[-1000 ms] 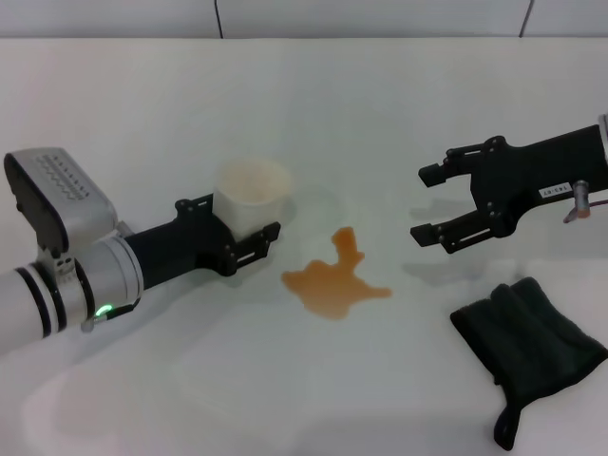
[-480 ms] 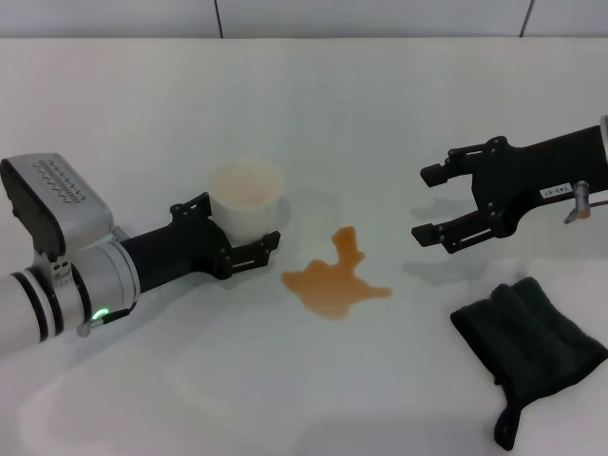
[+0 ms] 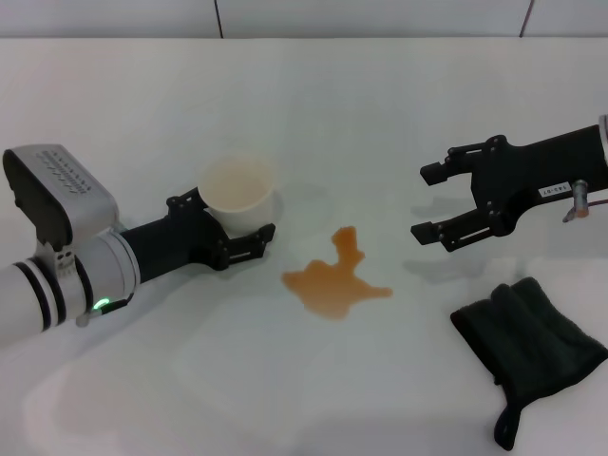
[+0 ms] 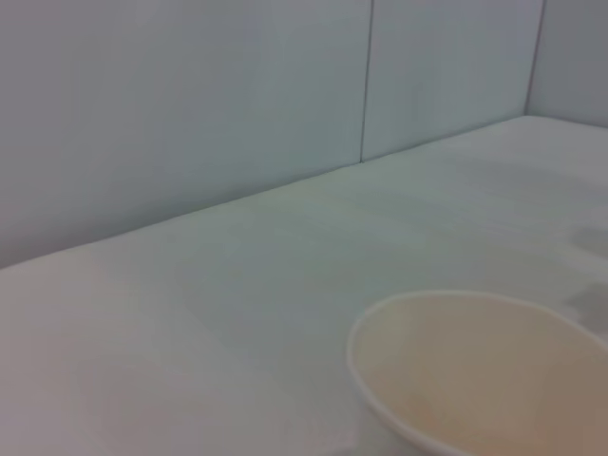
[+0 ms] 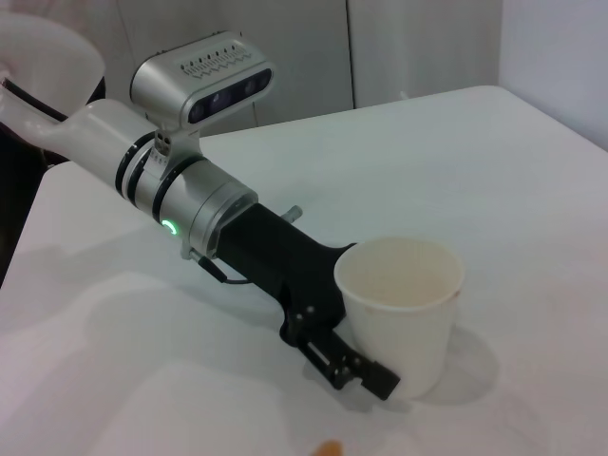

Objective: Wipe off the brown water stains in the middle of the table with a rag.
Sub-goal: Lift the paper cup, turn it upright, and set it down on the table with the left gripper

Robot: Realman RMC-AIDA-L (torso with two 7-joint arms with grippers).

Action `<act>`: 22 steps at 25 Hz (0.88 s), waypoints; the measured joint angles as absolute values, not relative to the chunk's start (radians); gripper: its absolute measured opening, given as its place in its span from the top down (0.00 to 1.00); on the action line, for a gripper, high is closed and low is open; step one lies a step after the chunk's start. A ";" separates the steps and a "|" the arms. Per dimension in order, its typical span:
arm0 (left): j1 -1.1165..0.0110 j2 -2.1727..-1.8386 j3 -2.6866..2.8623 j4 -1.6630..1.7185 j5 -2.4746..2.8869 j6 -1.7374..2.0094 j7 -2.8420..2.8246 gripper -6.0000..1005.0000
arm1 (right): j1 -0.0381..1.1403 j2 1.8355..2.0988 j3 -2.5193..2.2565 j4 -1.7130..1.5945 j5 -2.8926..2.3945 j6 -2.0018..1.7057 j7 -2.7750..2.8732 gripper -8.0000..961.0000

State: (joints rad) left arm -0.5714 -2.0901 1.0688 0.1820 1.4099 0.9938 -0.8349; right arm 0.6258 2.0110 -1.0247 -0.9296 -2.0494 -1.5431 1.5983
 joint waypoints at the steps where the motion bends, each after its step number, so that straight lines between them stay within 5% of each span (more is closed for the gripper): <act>1: -0.572 -2.089 1.067 0.184 1.409 0.992 -0.836 0.12 | 0.626 2.011 -1.025 -0.930 -2.049 -1.543 1.598 0.11; 22: -0.485 -2.085 1.066 0.238 1.342 1.064 -0.828 0.12 | 0.626 2.010 -1.023 -0.930 -2.049 -1.542 1.595 0.11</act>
State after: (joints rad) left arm -0.4853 -2.0846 1.0658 0.2383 1.3421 1.0638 -0.8282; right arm 0.6259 2.0101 -1.0231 -0.9296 -2.0493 -1.5416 1.5953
